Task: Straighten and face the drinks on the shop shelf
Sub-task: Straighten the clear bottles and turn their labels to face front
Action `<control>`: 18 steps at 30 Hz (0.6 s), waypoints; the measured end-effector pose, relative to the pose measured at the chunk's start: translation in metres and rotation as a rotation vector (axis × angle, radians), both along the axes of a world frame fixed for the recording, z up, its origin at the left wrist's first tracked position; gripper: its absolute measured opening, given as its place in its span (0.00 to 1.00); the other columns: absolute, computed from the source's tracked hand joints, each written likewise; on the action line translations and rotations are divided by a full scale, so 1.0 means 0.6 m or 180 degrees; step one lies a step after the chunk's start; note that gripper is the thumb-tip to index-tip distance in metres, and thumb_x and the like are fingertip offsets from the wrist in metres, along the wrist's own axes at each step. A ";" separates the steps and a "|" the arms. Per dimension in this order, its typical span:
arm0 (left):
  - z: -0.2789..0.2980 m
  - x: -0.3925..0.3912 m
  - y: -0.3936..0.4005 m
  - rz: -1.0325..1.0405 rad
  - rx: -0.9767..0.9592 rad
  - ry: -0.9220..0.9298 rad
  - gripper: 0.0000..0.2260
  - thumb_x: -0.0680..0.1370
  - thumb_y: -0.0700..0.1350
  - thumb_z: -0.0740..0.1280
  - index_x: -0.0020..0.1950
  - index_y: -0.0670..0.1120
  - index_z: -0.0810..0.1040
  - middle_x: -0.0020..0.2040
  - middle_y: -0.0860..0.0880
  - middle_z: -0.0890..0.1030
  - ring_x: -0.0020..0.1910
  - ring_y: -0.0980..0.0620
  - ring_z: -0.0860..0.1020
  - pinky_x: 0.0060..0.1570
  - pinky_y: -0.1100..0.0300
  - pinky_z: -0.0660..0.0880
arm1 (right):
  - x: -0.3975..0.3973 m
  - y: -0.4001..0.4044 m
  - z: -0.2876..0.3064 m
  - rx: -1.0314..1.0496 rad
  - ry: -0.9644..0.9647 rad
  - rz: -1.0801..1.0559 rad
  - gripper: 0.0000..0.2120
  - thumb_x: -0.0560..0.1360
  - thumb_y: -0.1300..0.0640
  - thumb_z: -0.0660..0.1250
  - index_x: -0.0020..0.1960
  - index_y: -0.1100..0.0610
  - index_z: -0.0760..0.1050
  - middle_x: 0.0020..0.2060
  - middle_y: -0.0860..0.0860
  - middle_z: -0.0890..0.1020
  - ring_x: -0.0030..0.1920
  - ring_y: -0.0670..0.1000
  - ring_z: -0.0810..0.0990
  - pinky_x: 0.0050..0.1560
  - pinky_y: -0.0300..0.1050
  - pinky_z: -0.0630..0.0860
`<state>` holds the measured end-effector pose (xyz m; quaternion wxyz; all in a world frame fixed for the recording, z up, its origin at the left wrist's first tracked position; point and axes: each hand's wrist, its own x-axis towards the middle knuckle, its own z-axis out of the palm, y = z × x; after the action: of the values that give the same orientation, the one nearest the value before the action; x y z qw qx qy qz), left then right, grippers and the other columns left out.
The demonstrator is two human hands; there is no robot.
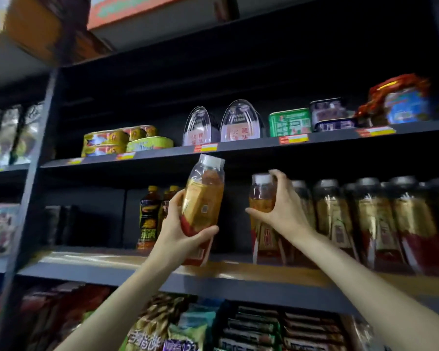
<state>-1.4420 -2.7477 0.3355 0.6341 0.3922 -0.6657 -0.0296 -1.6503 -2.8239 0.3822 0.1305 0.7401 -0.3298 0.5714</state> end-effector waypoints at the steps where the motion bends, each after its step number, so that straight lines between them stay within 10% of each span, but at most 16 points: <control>1: 0.005 0.005 -0.012 -0.0075 0.0027 0.0027 0.36 0.67 0.54 0.74 0.66 0.63 0.55 0.63 0.51 0.71 0.59 0.52 0.73 0.54 0.59 0.74 | 0.007 -0.010 0.007 0.0170 0.0077 -0.0150 0.46 0.65 0.48 0.77 0.73 0.58 0.55 0.68 0.57 0.64 0.65 0.58 0.69 0.63 0.45 0.65; 8: 0.031 0.028 -0.075 -0.0574 0.0423 0.0129 0.37 0.71 0.53 0.70 0.73 0.60 0.51 0.66 0.51 0.69 0.61 0.51 0.73 0.61 0.49 0.72 | -0.009 -0.038 0.049 0.0788 0.1653 -0.0888 0.60 0.61 0.44 0.79 0.77 0.49 0.40 0.76 0.53 0.40 0.75 0.59 0.55 0.72 0.53 0.61; 18: 0.032 0.013 -0.134 -0.1028 0.1322 -0.0220 0.35 0.75 0.46 0.67 0.75 0.54 0.49 0.57 0.53 0.71 0.53 0.54 0.75 0.47 0.61 0.76 | 0.012 -0.090 0.076 0.0444 0.2636 -0.2695 0.54 0.65 0.36 0.71 0.78 0.55 0.45 0.75 0.56 0.57 0.76 0.55 0.52 0.72 0.61 0.36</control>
<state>-1.4344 -2.8282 0.3547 0.5040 0.4034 -0.7206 -0.2531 -1.6432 -2.8777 0.4279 0.4158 0.7123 -0.5545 0.1105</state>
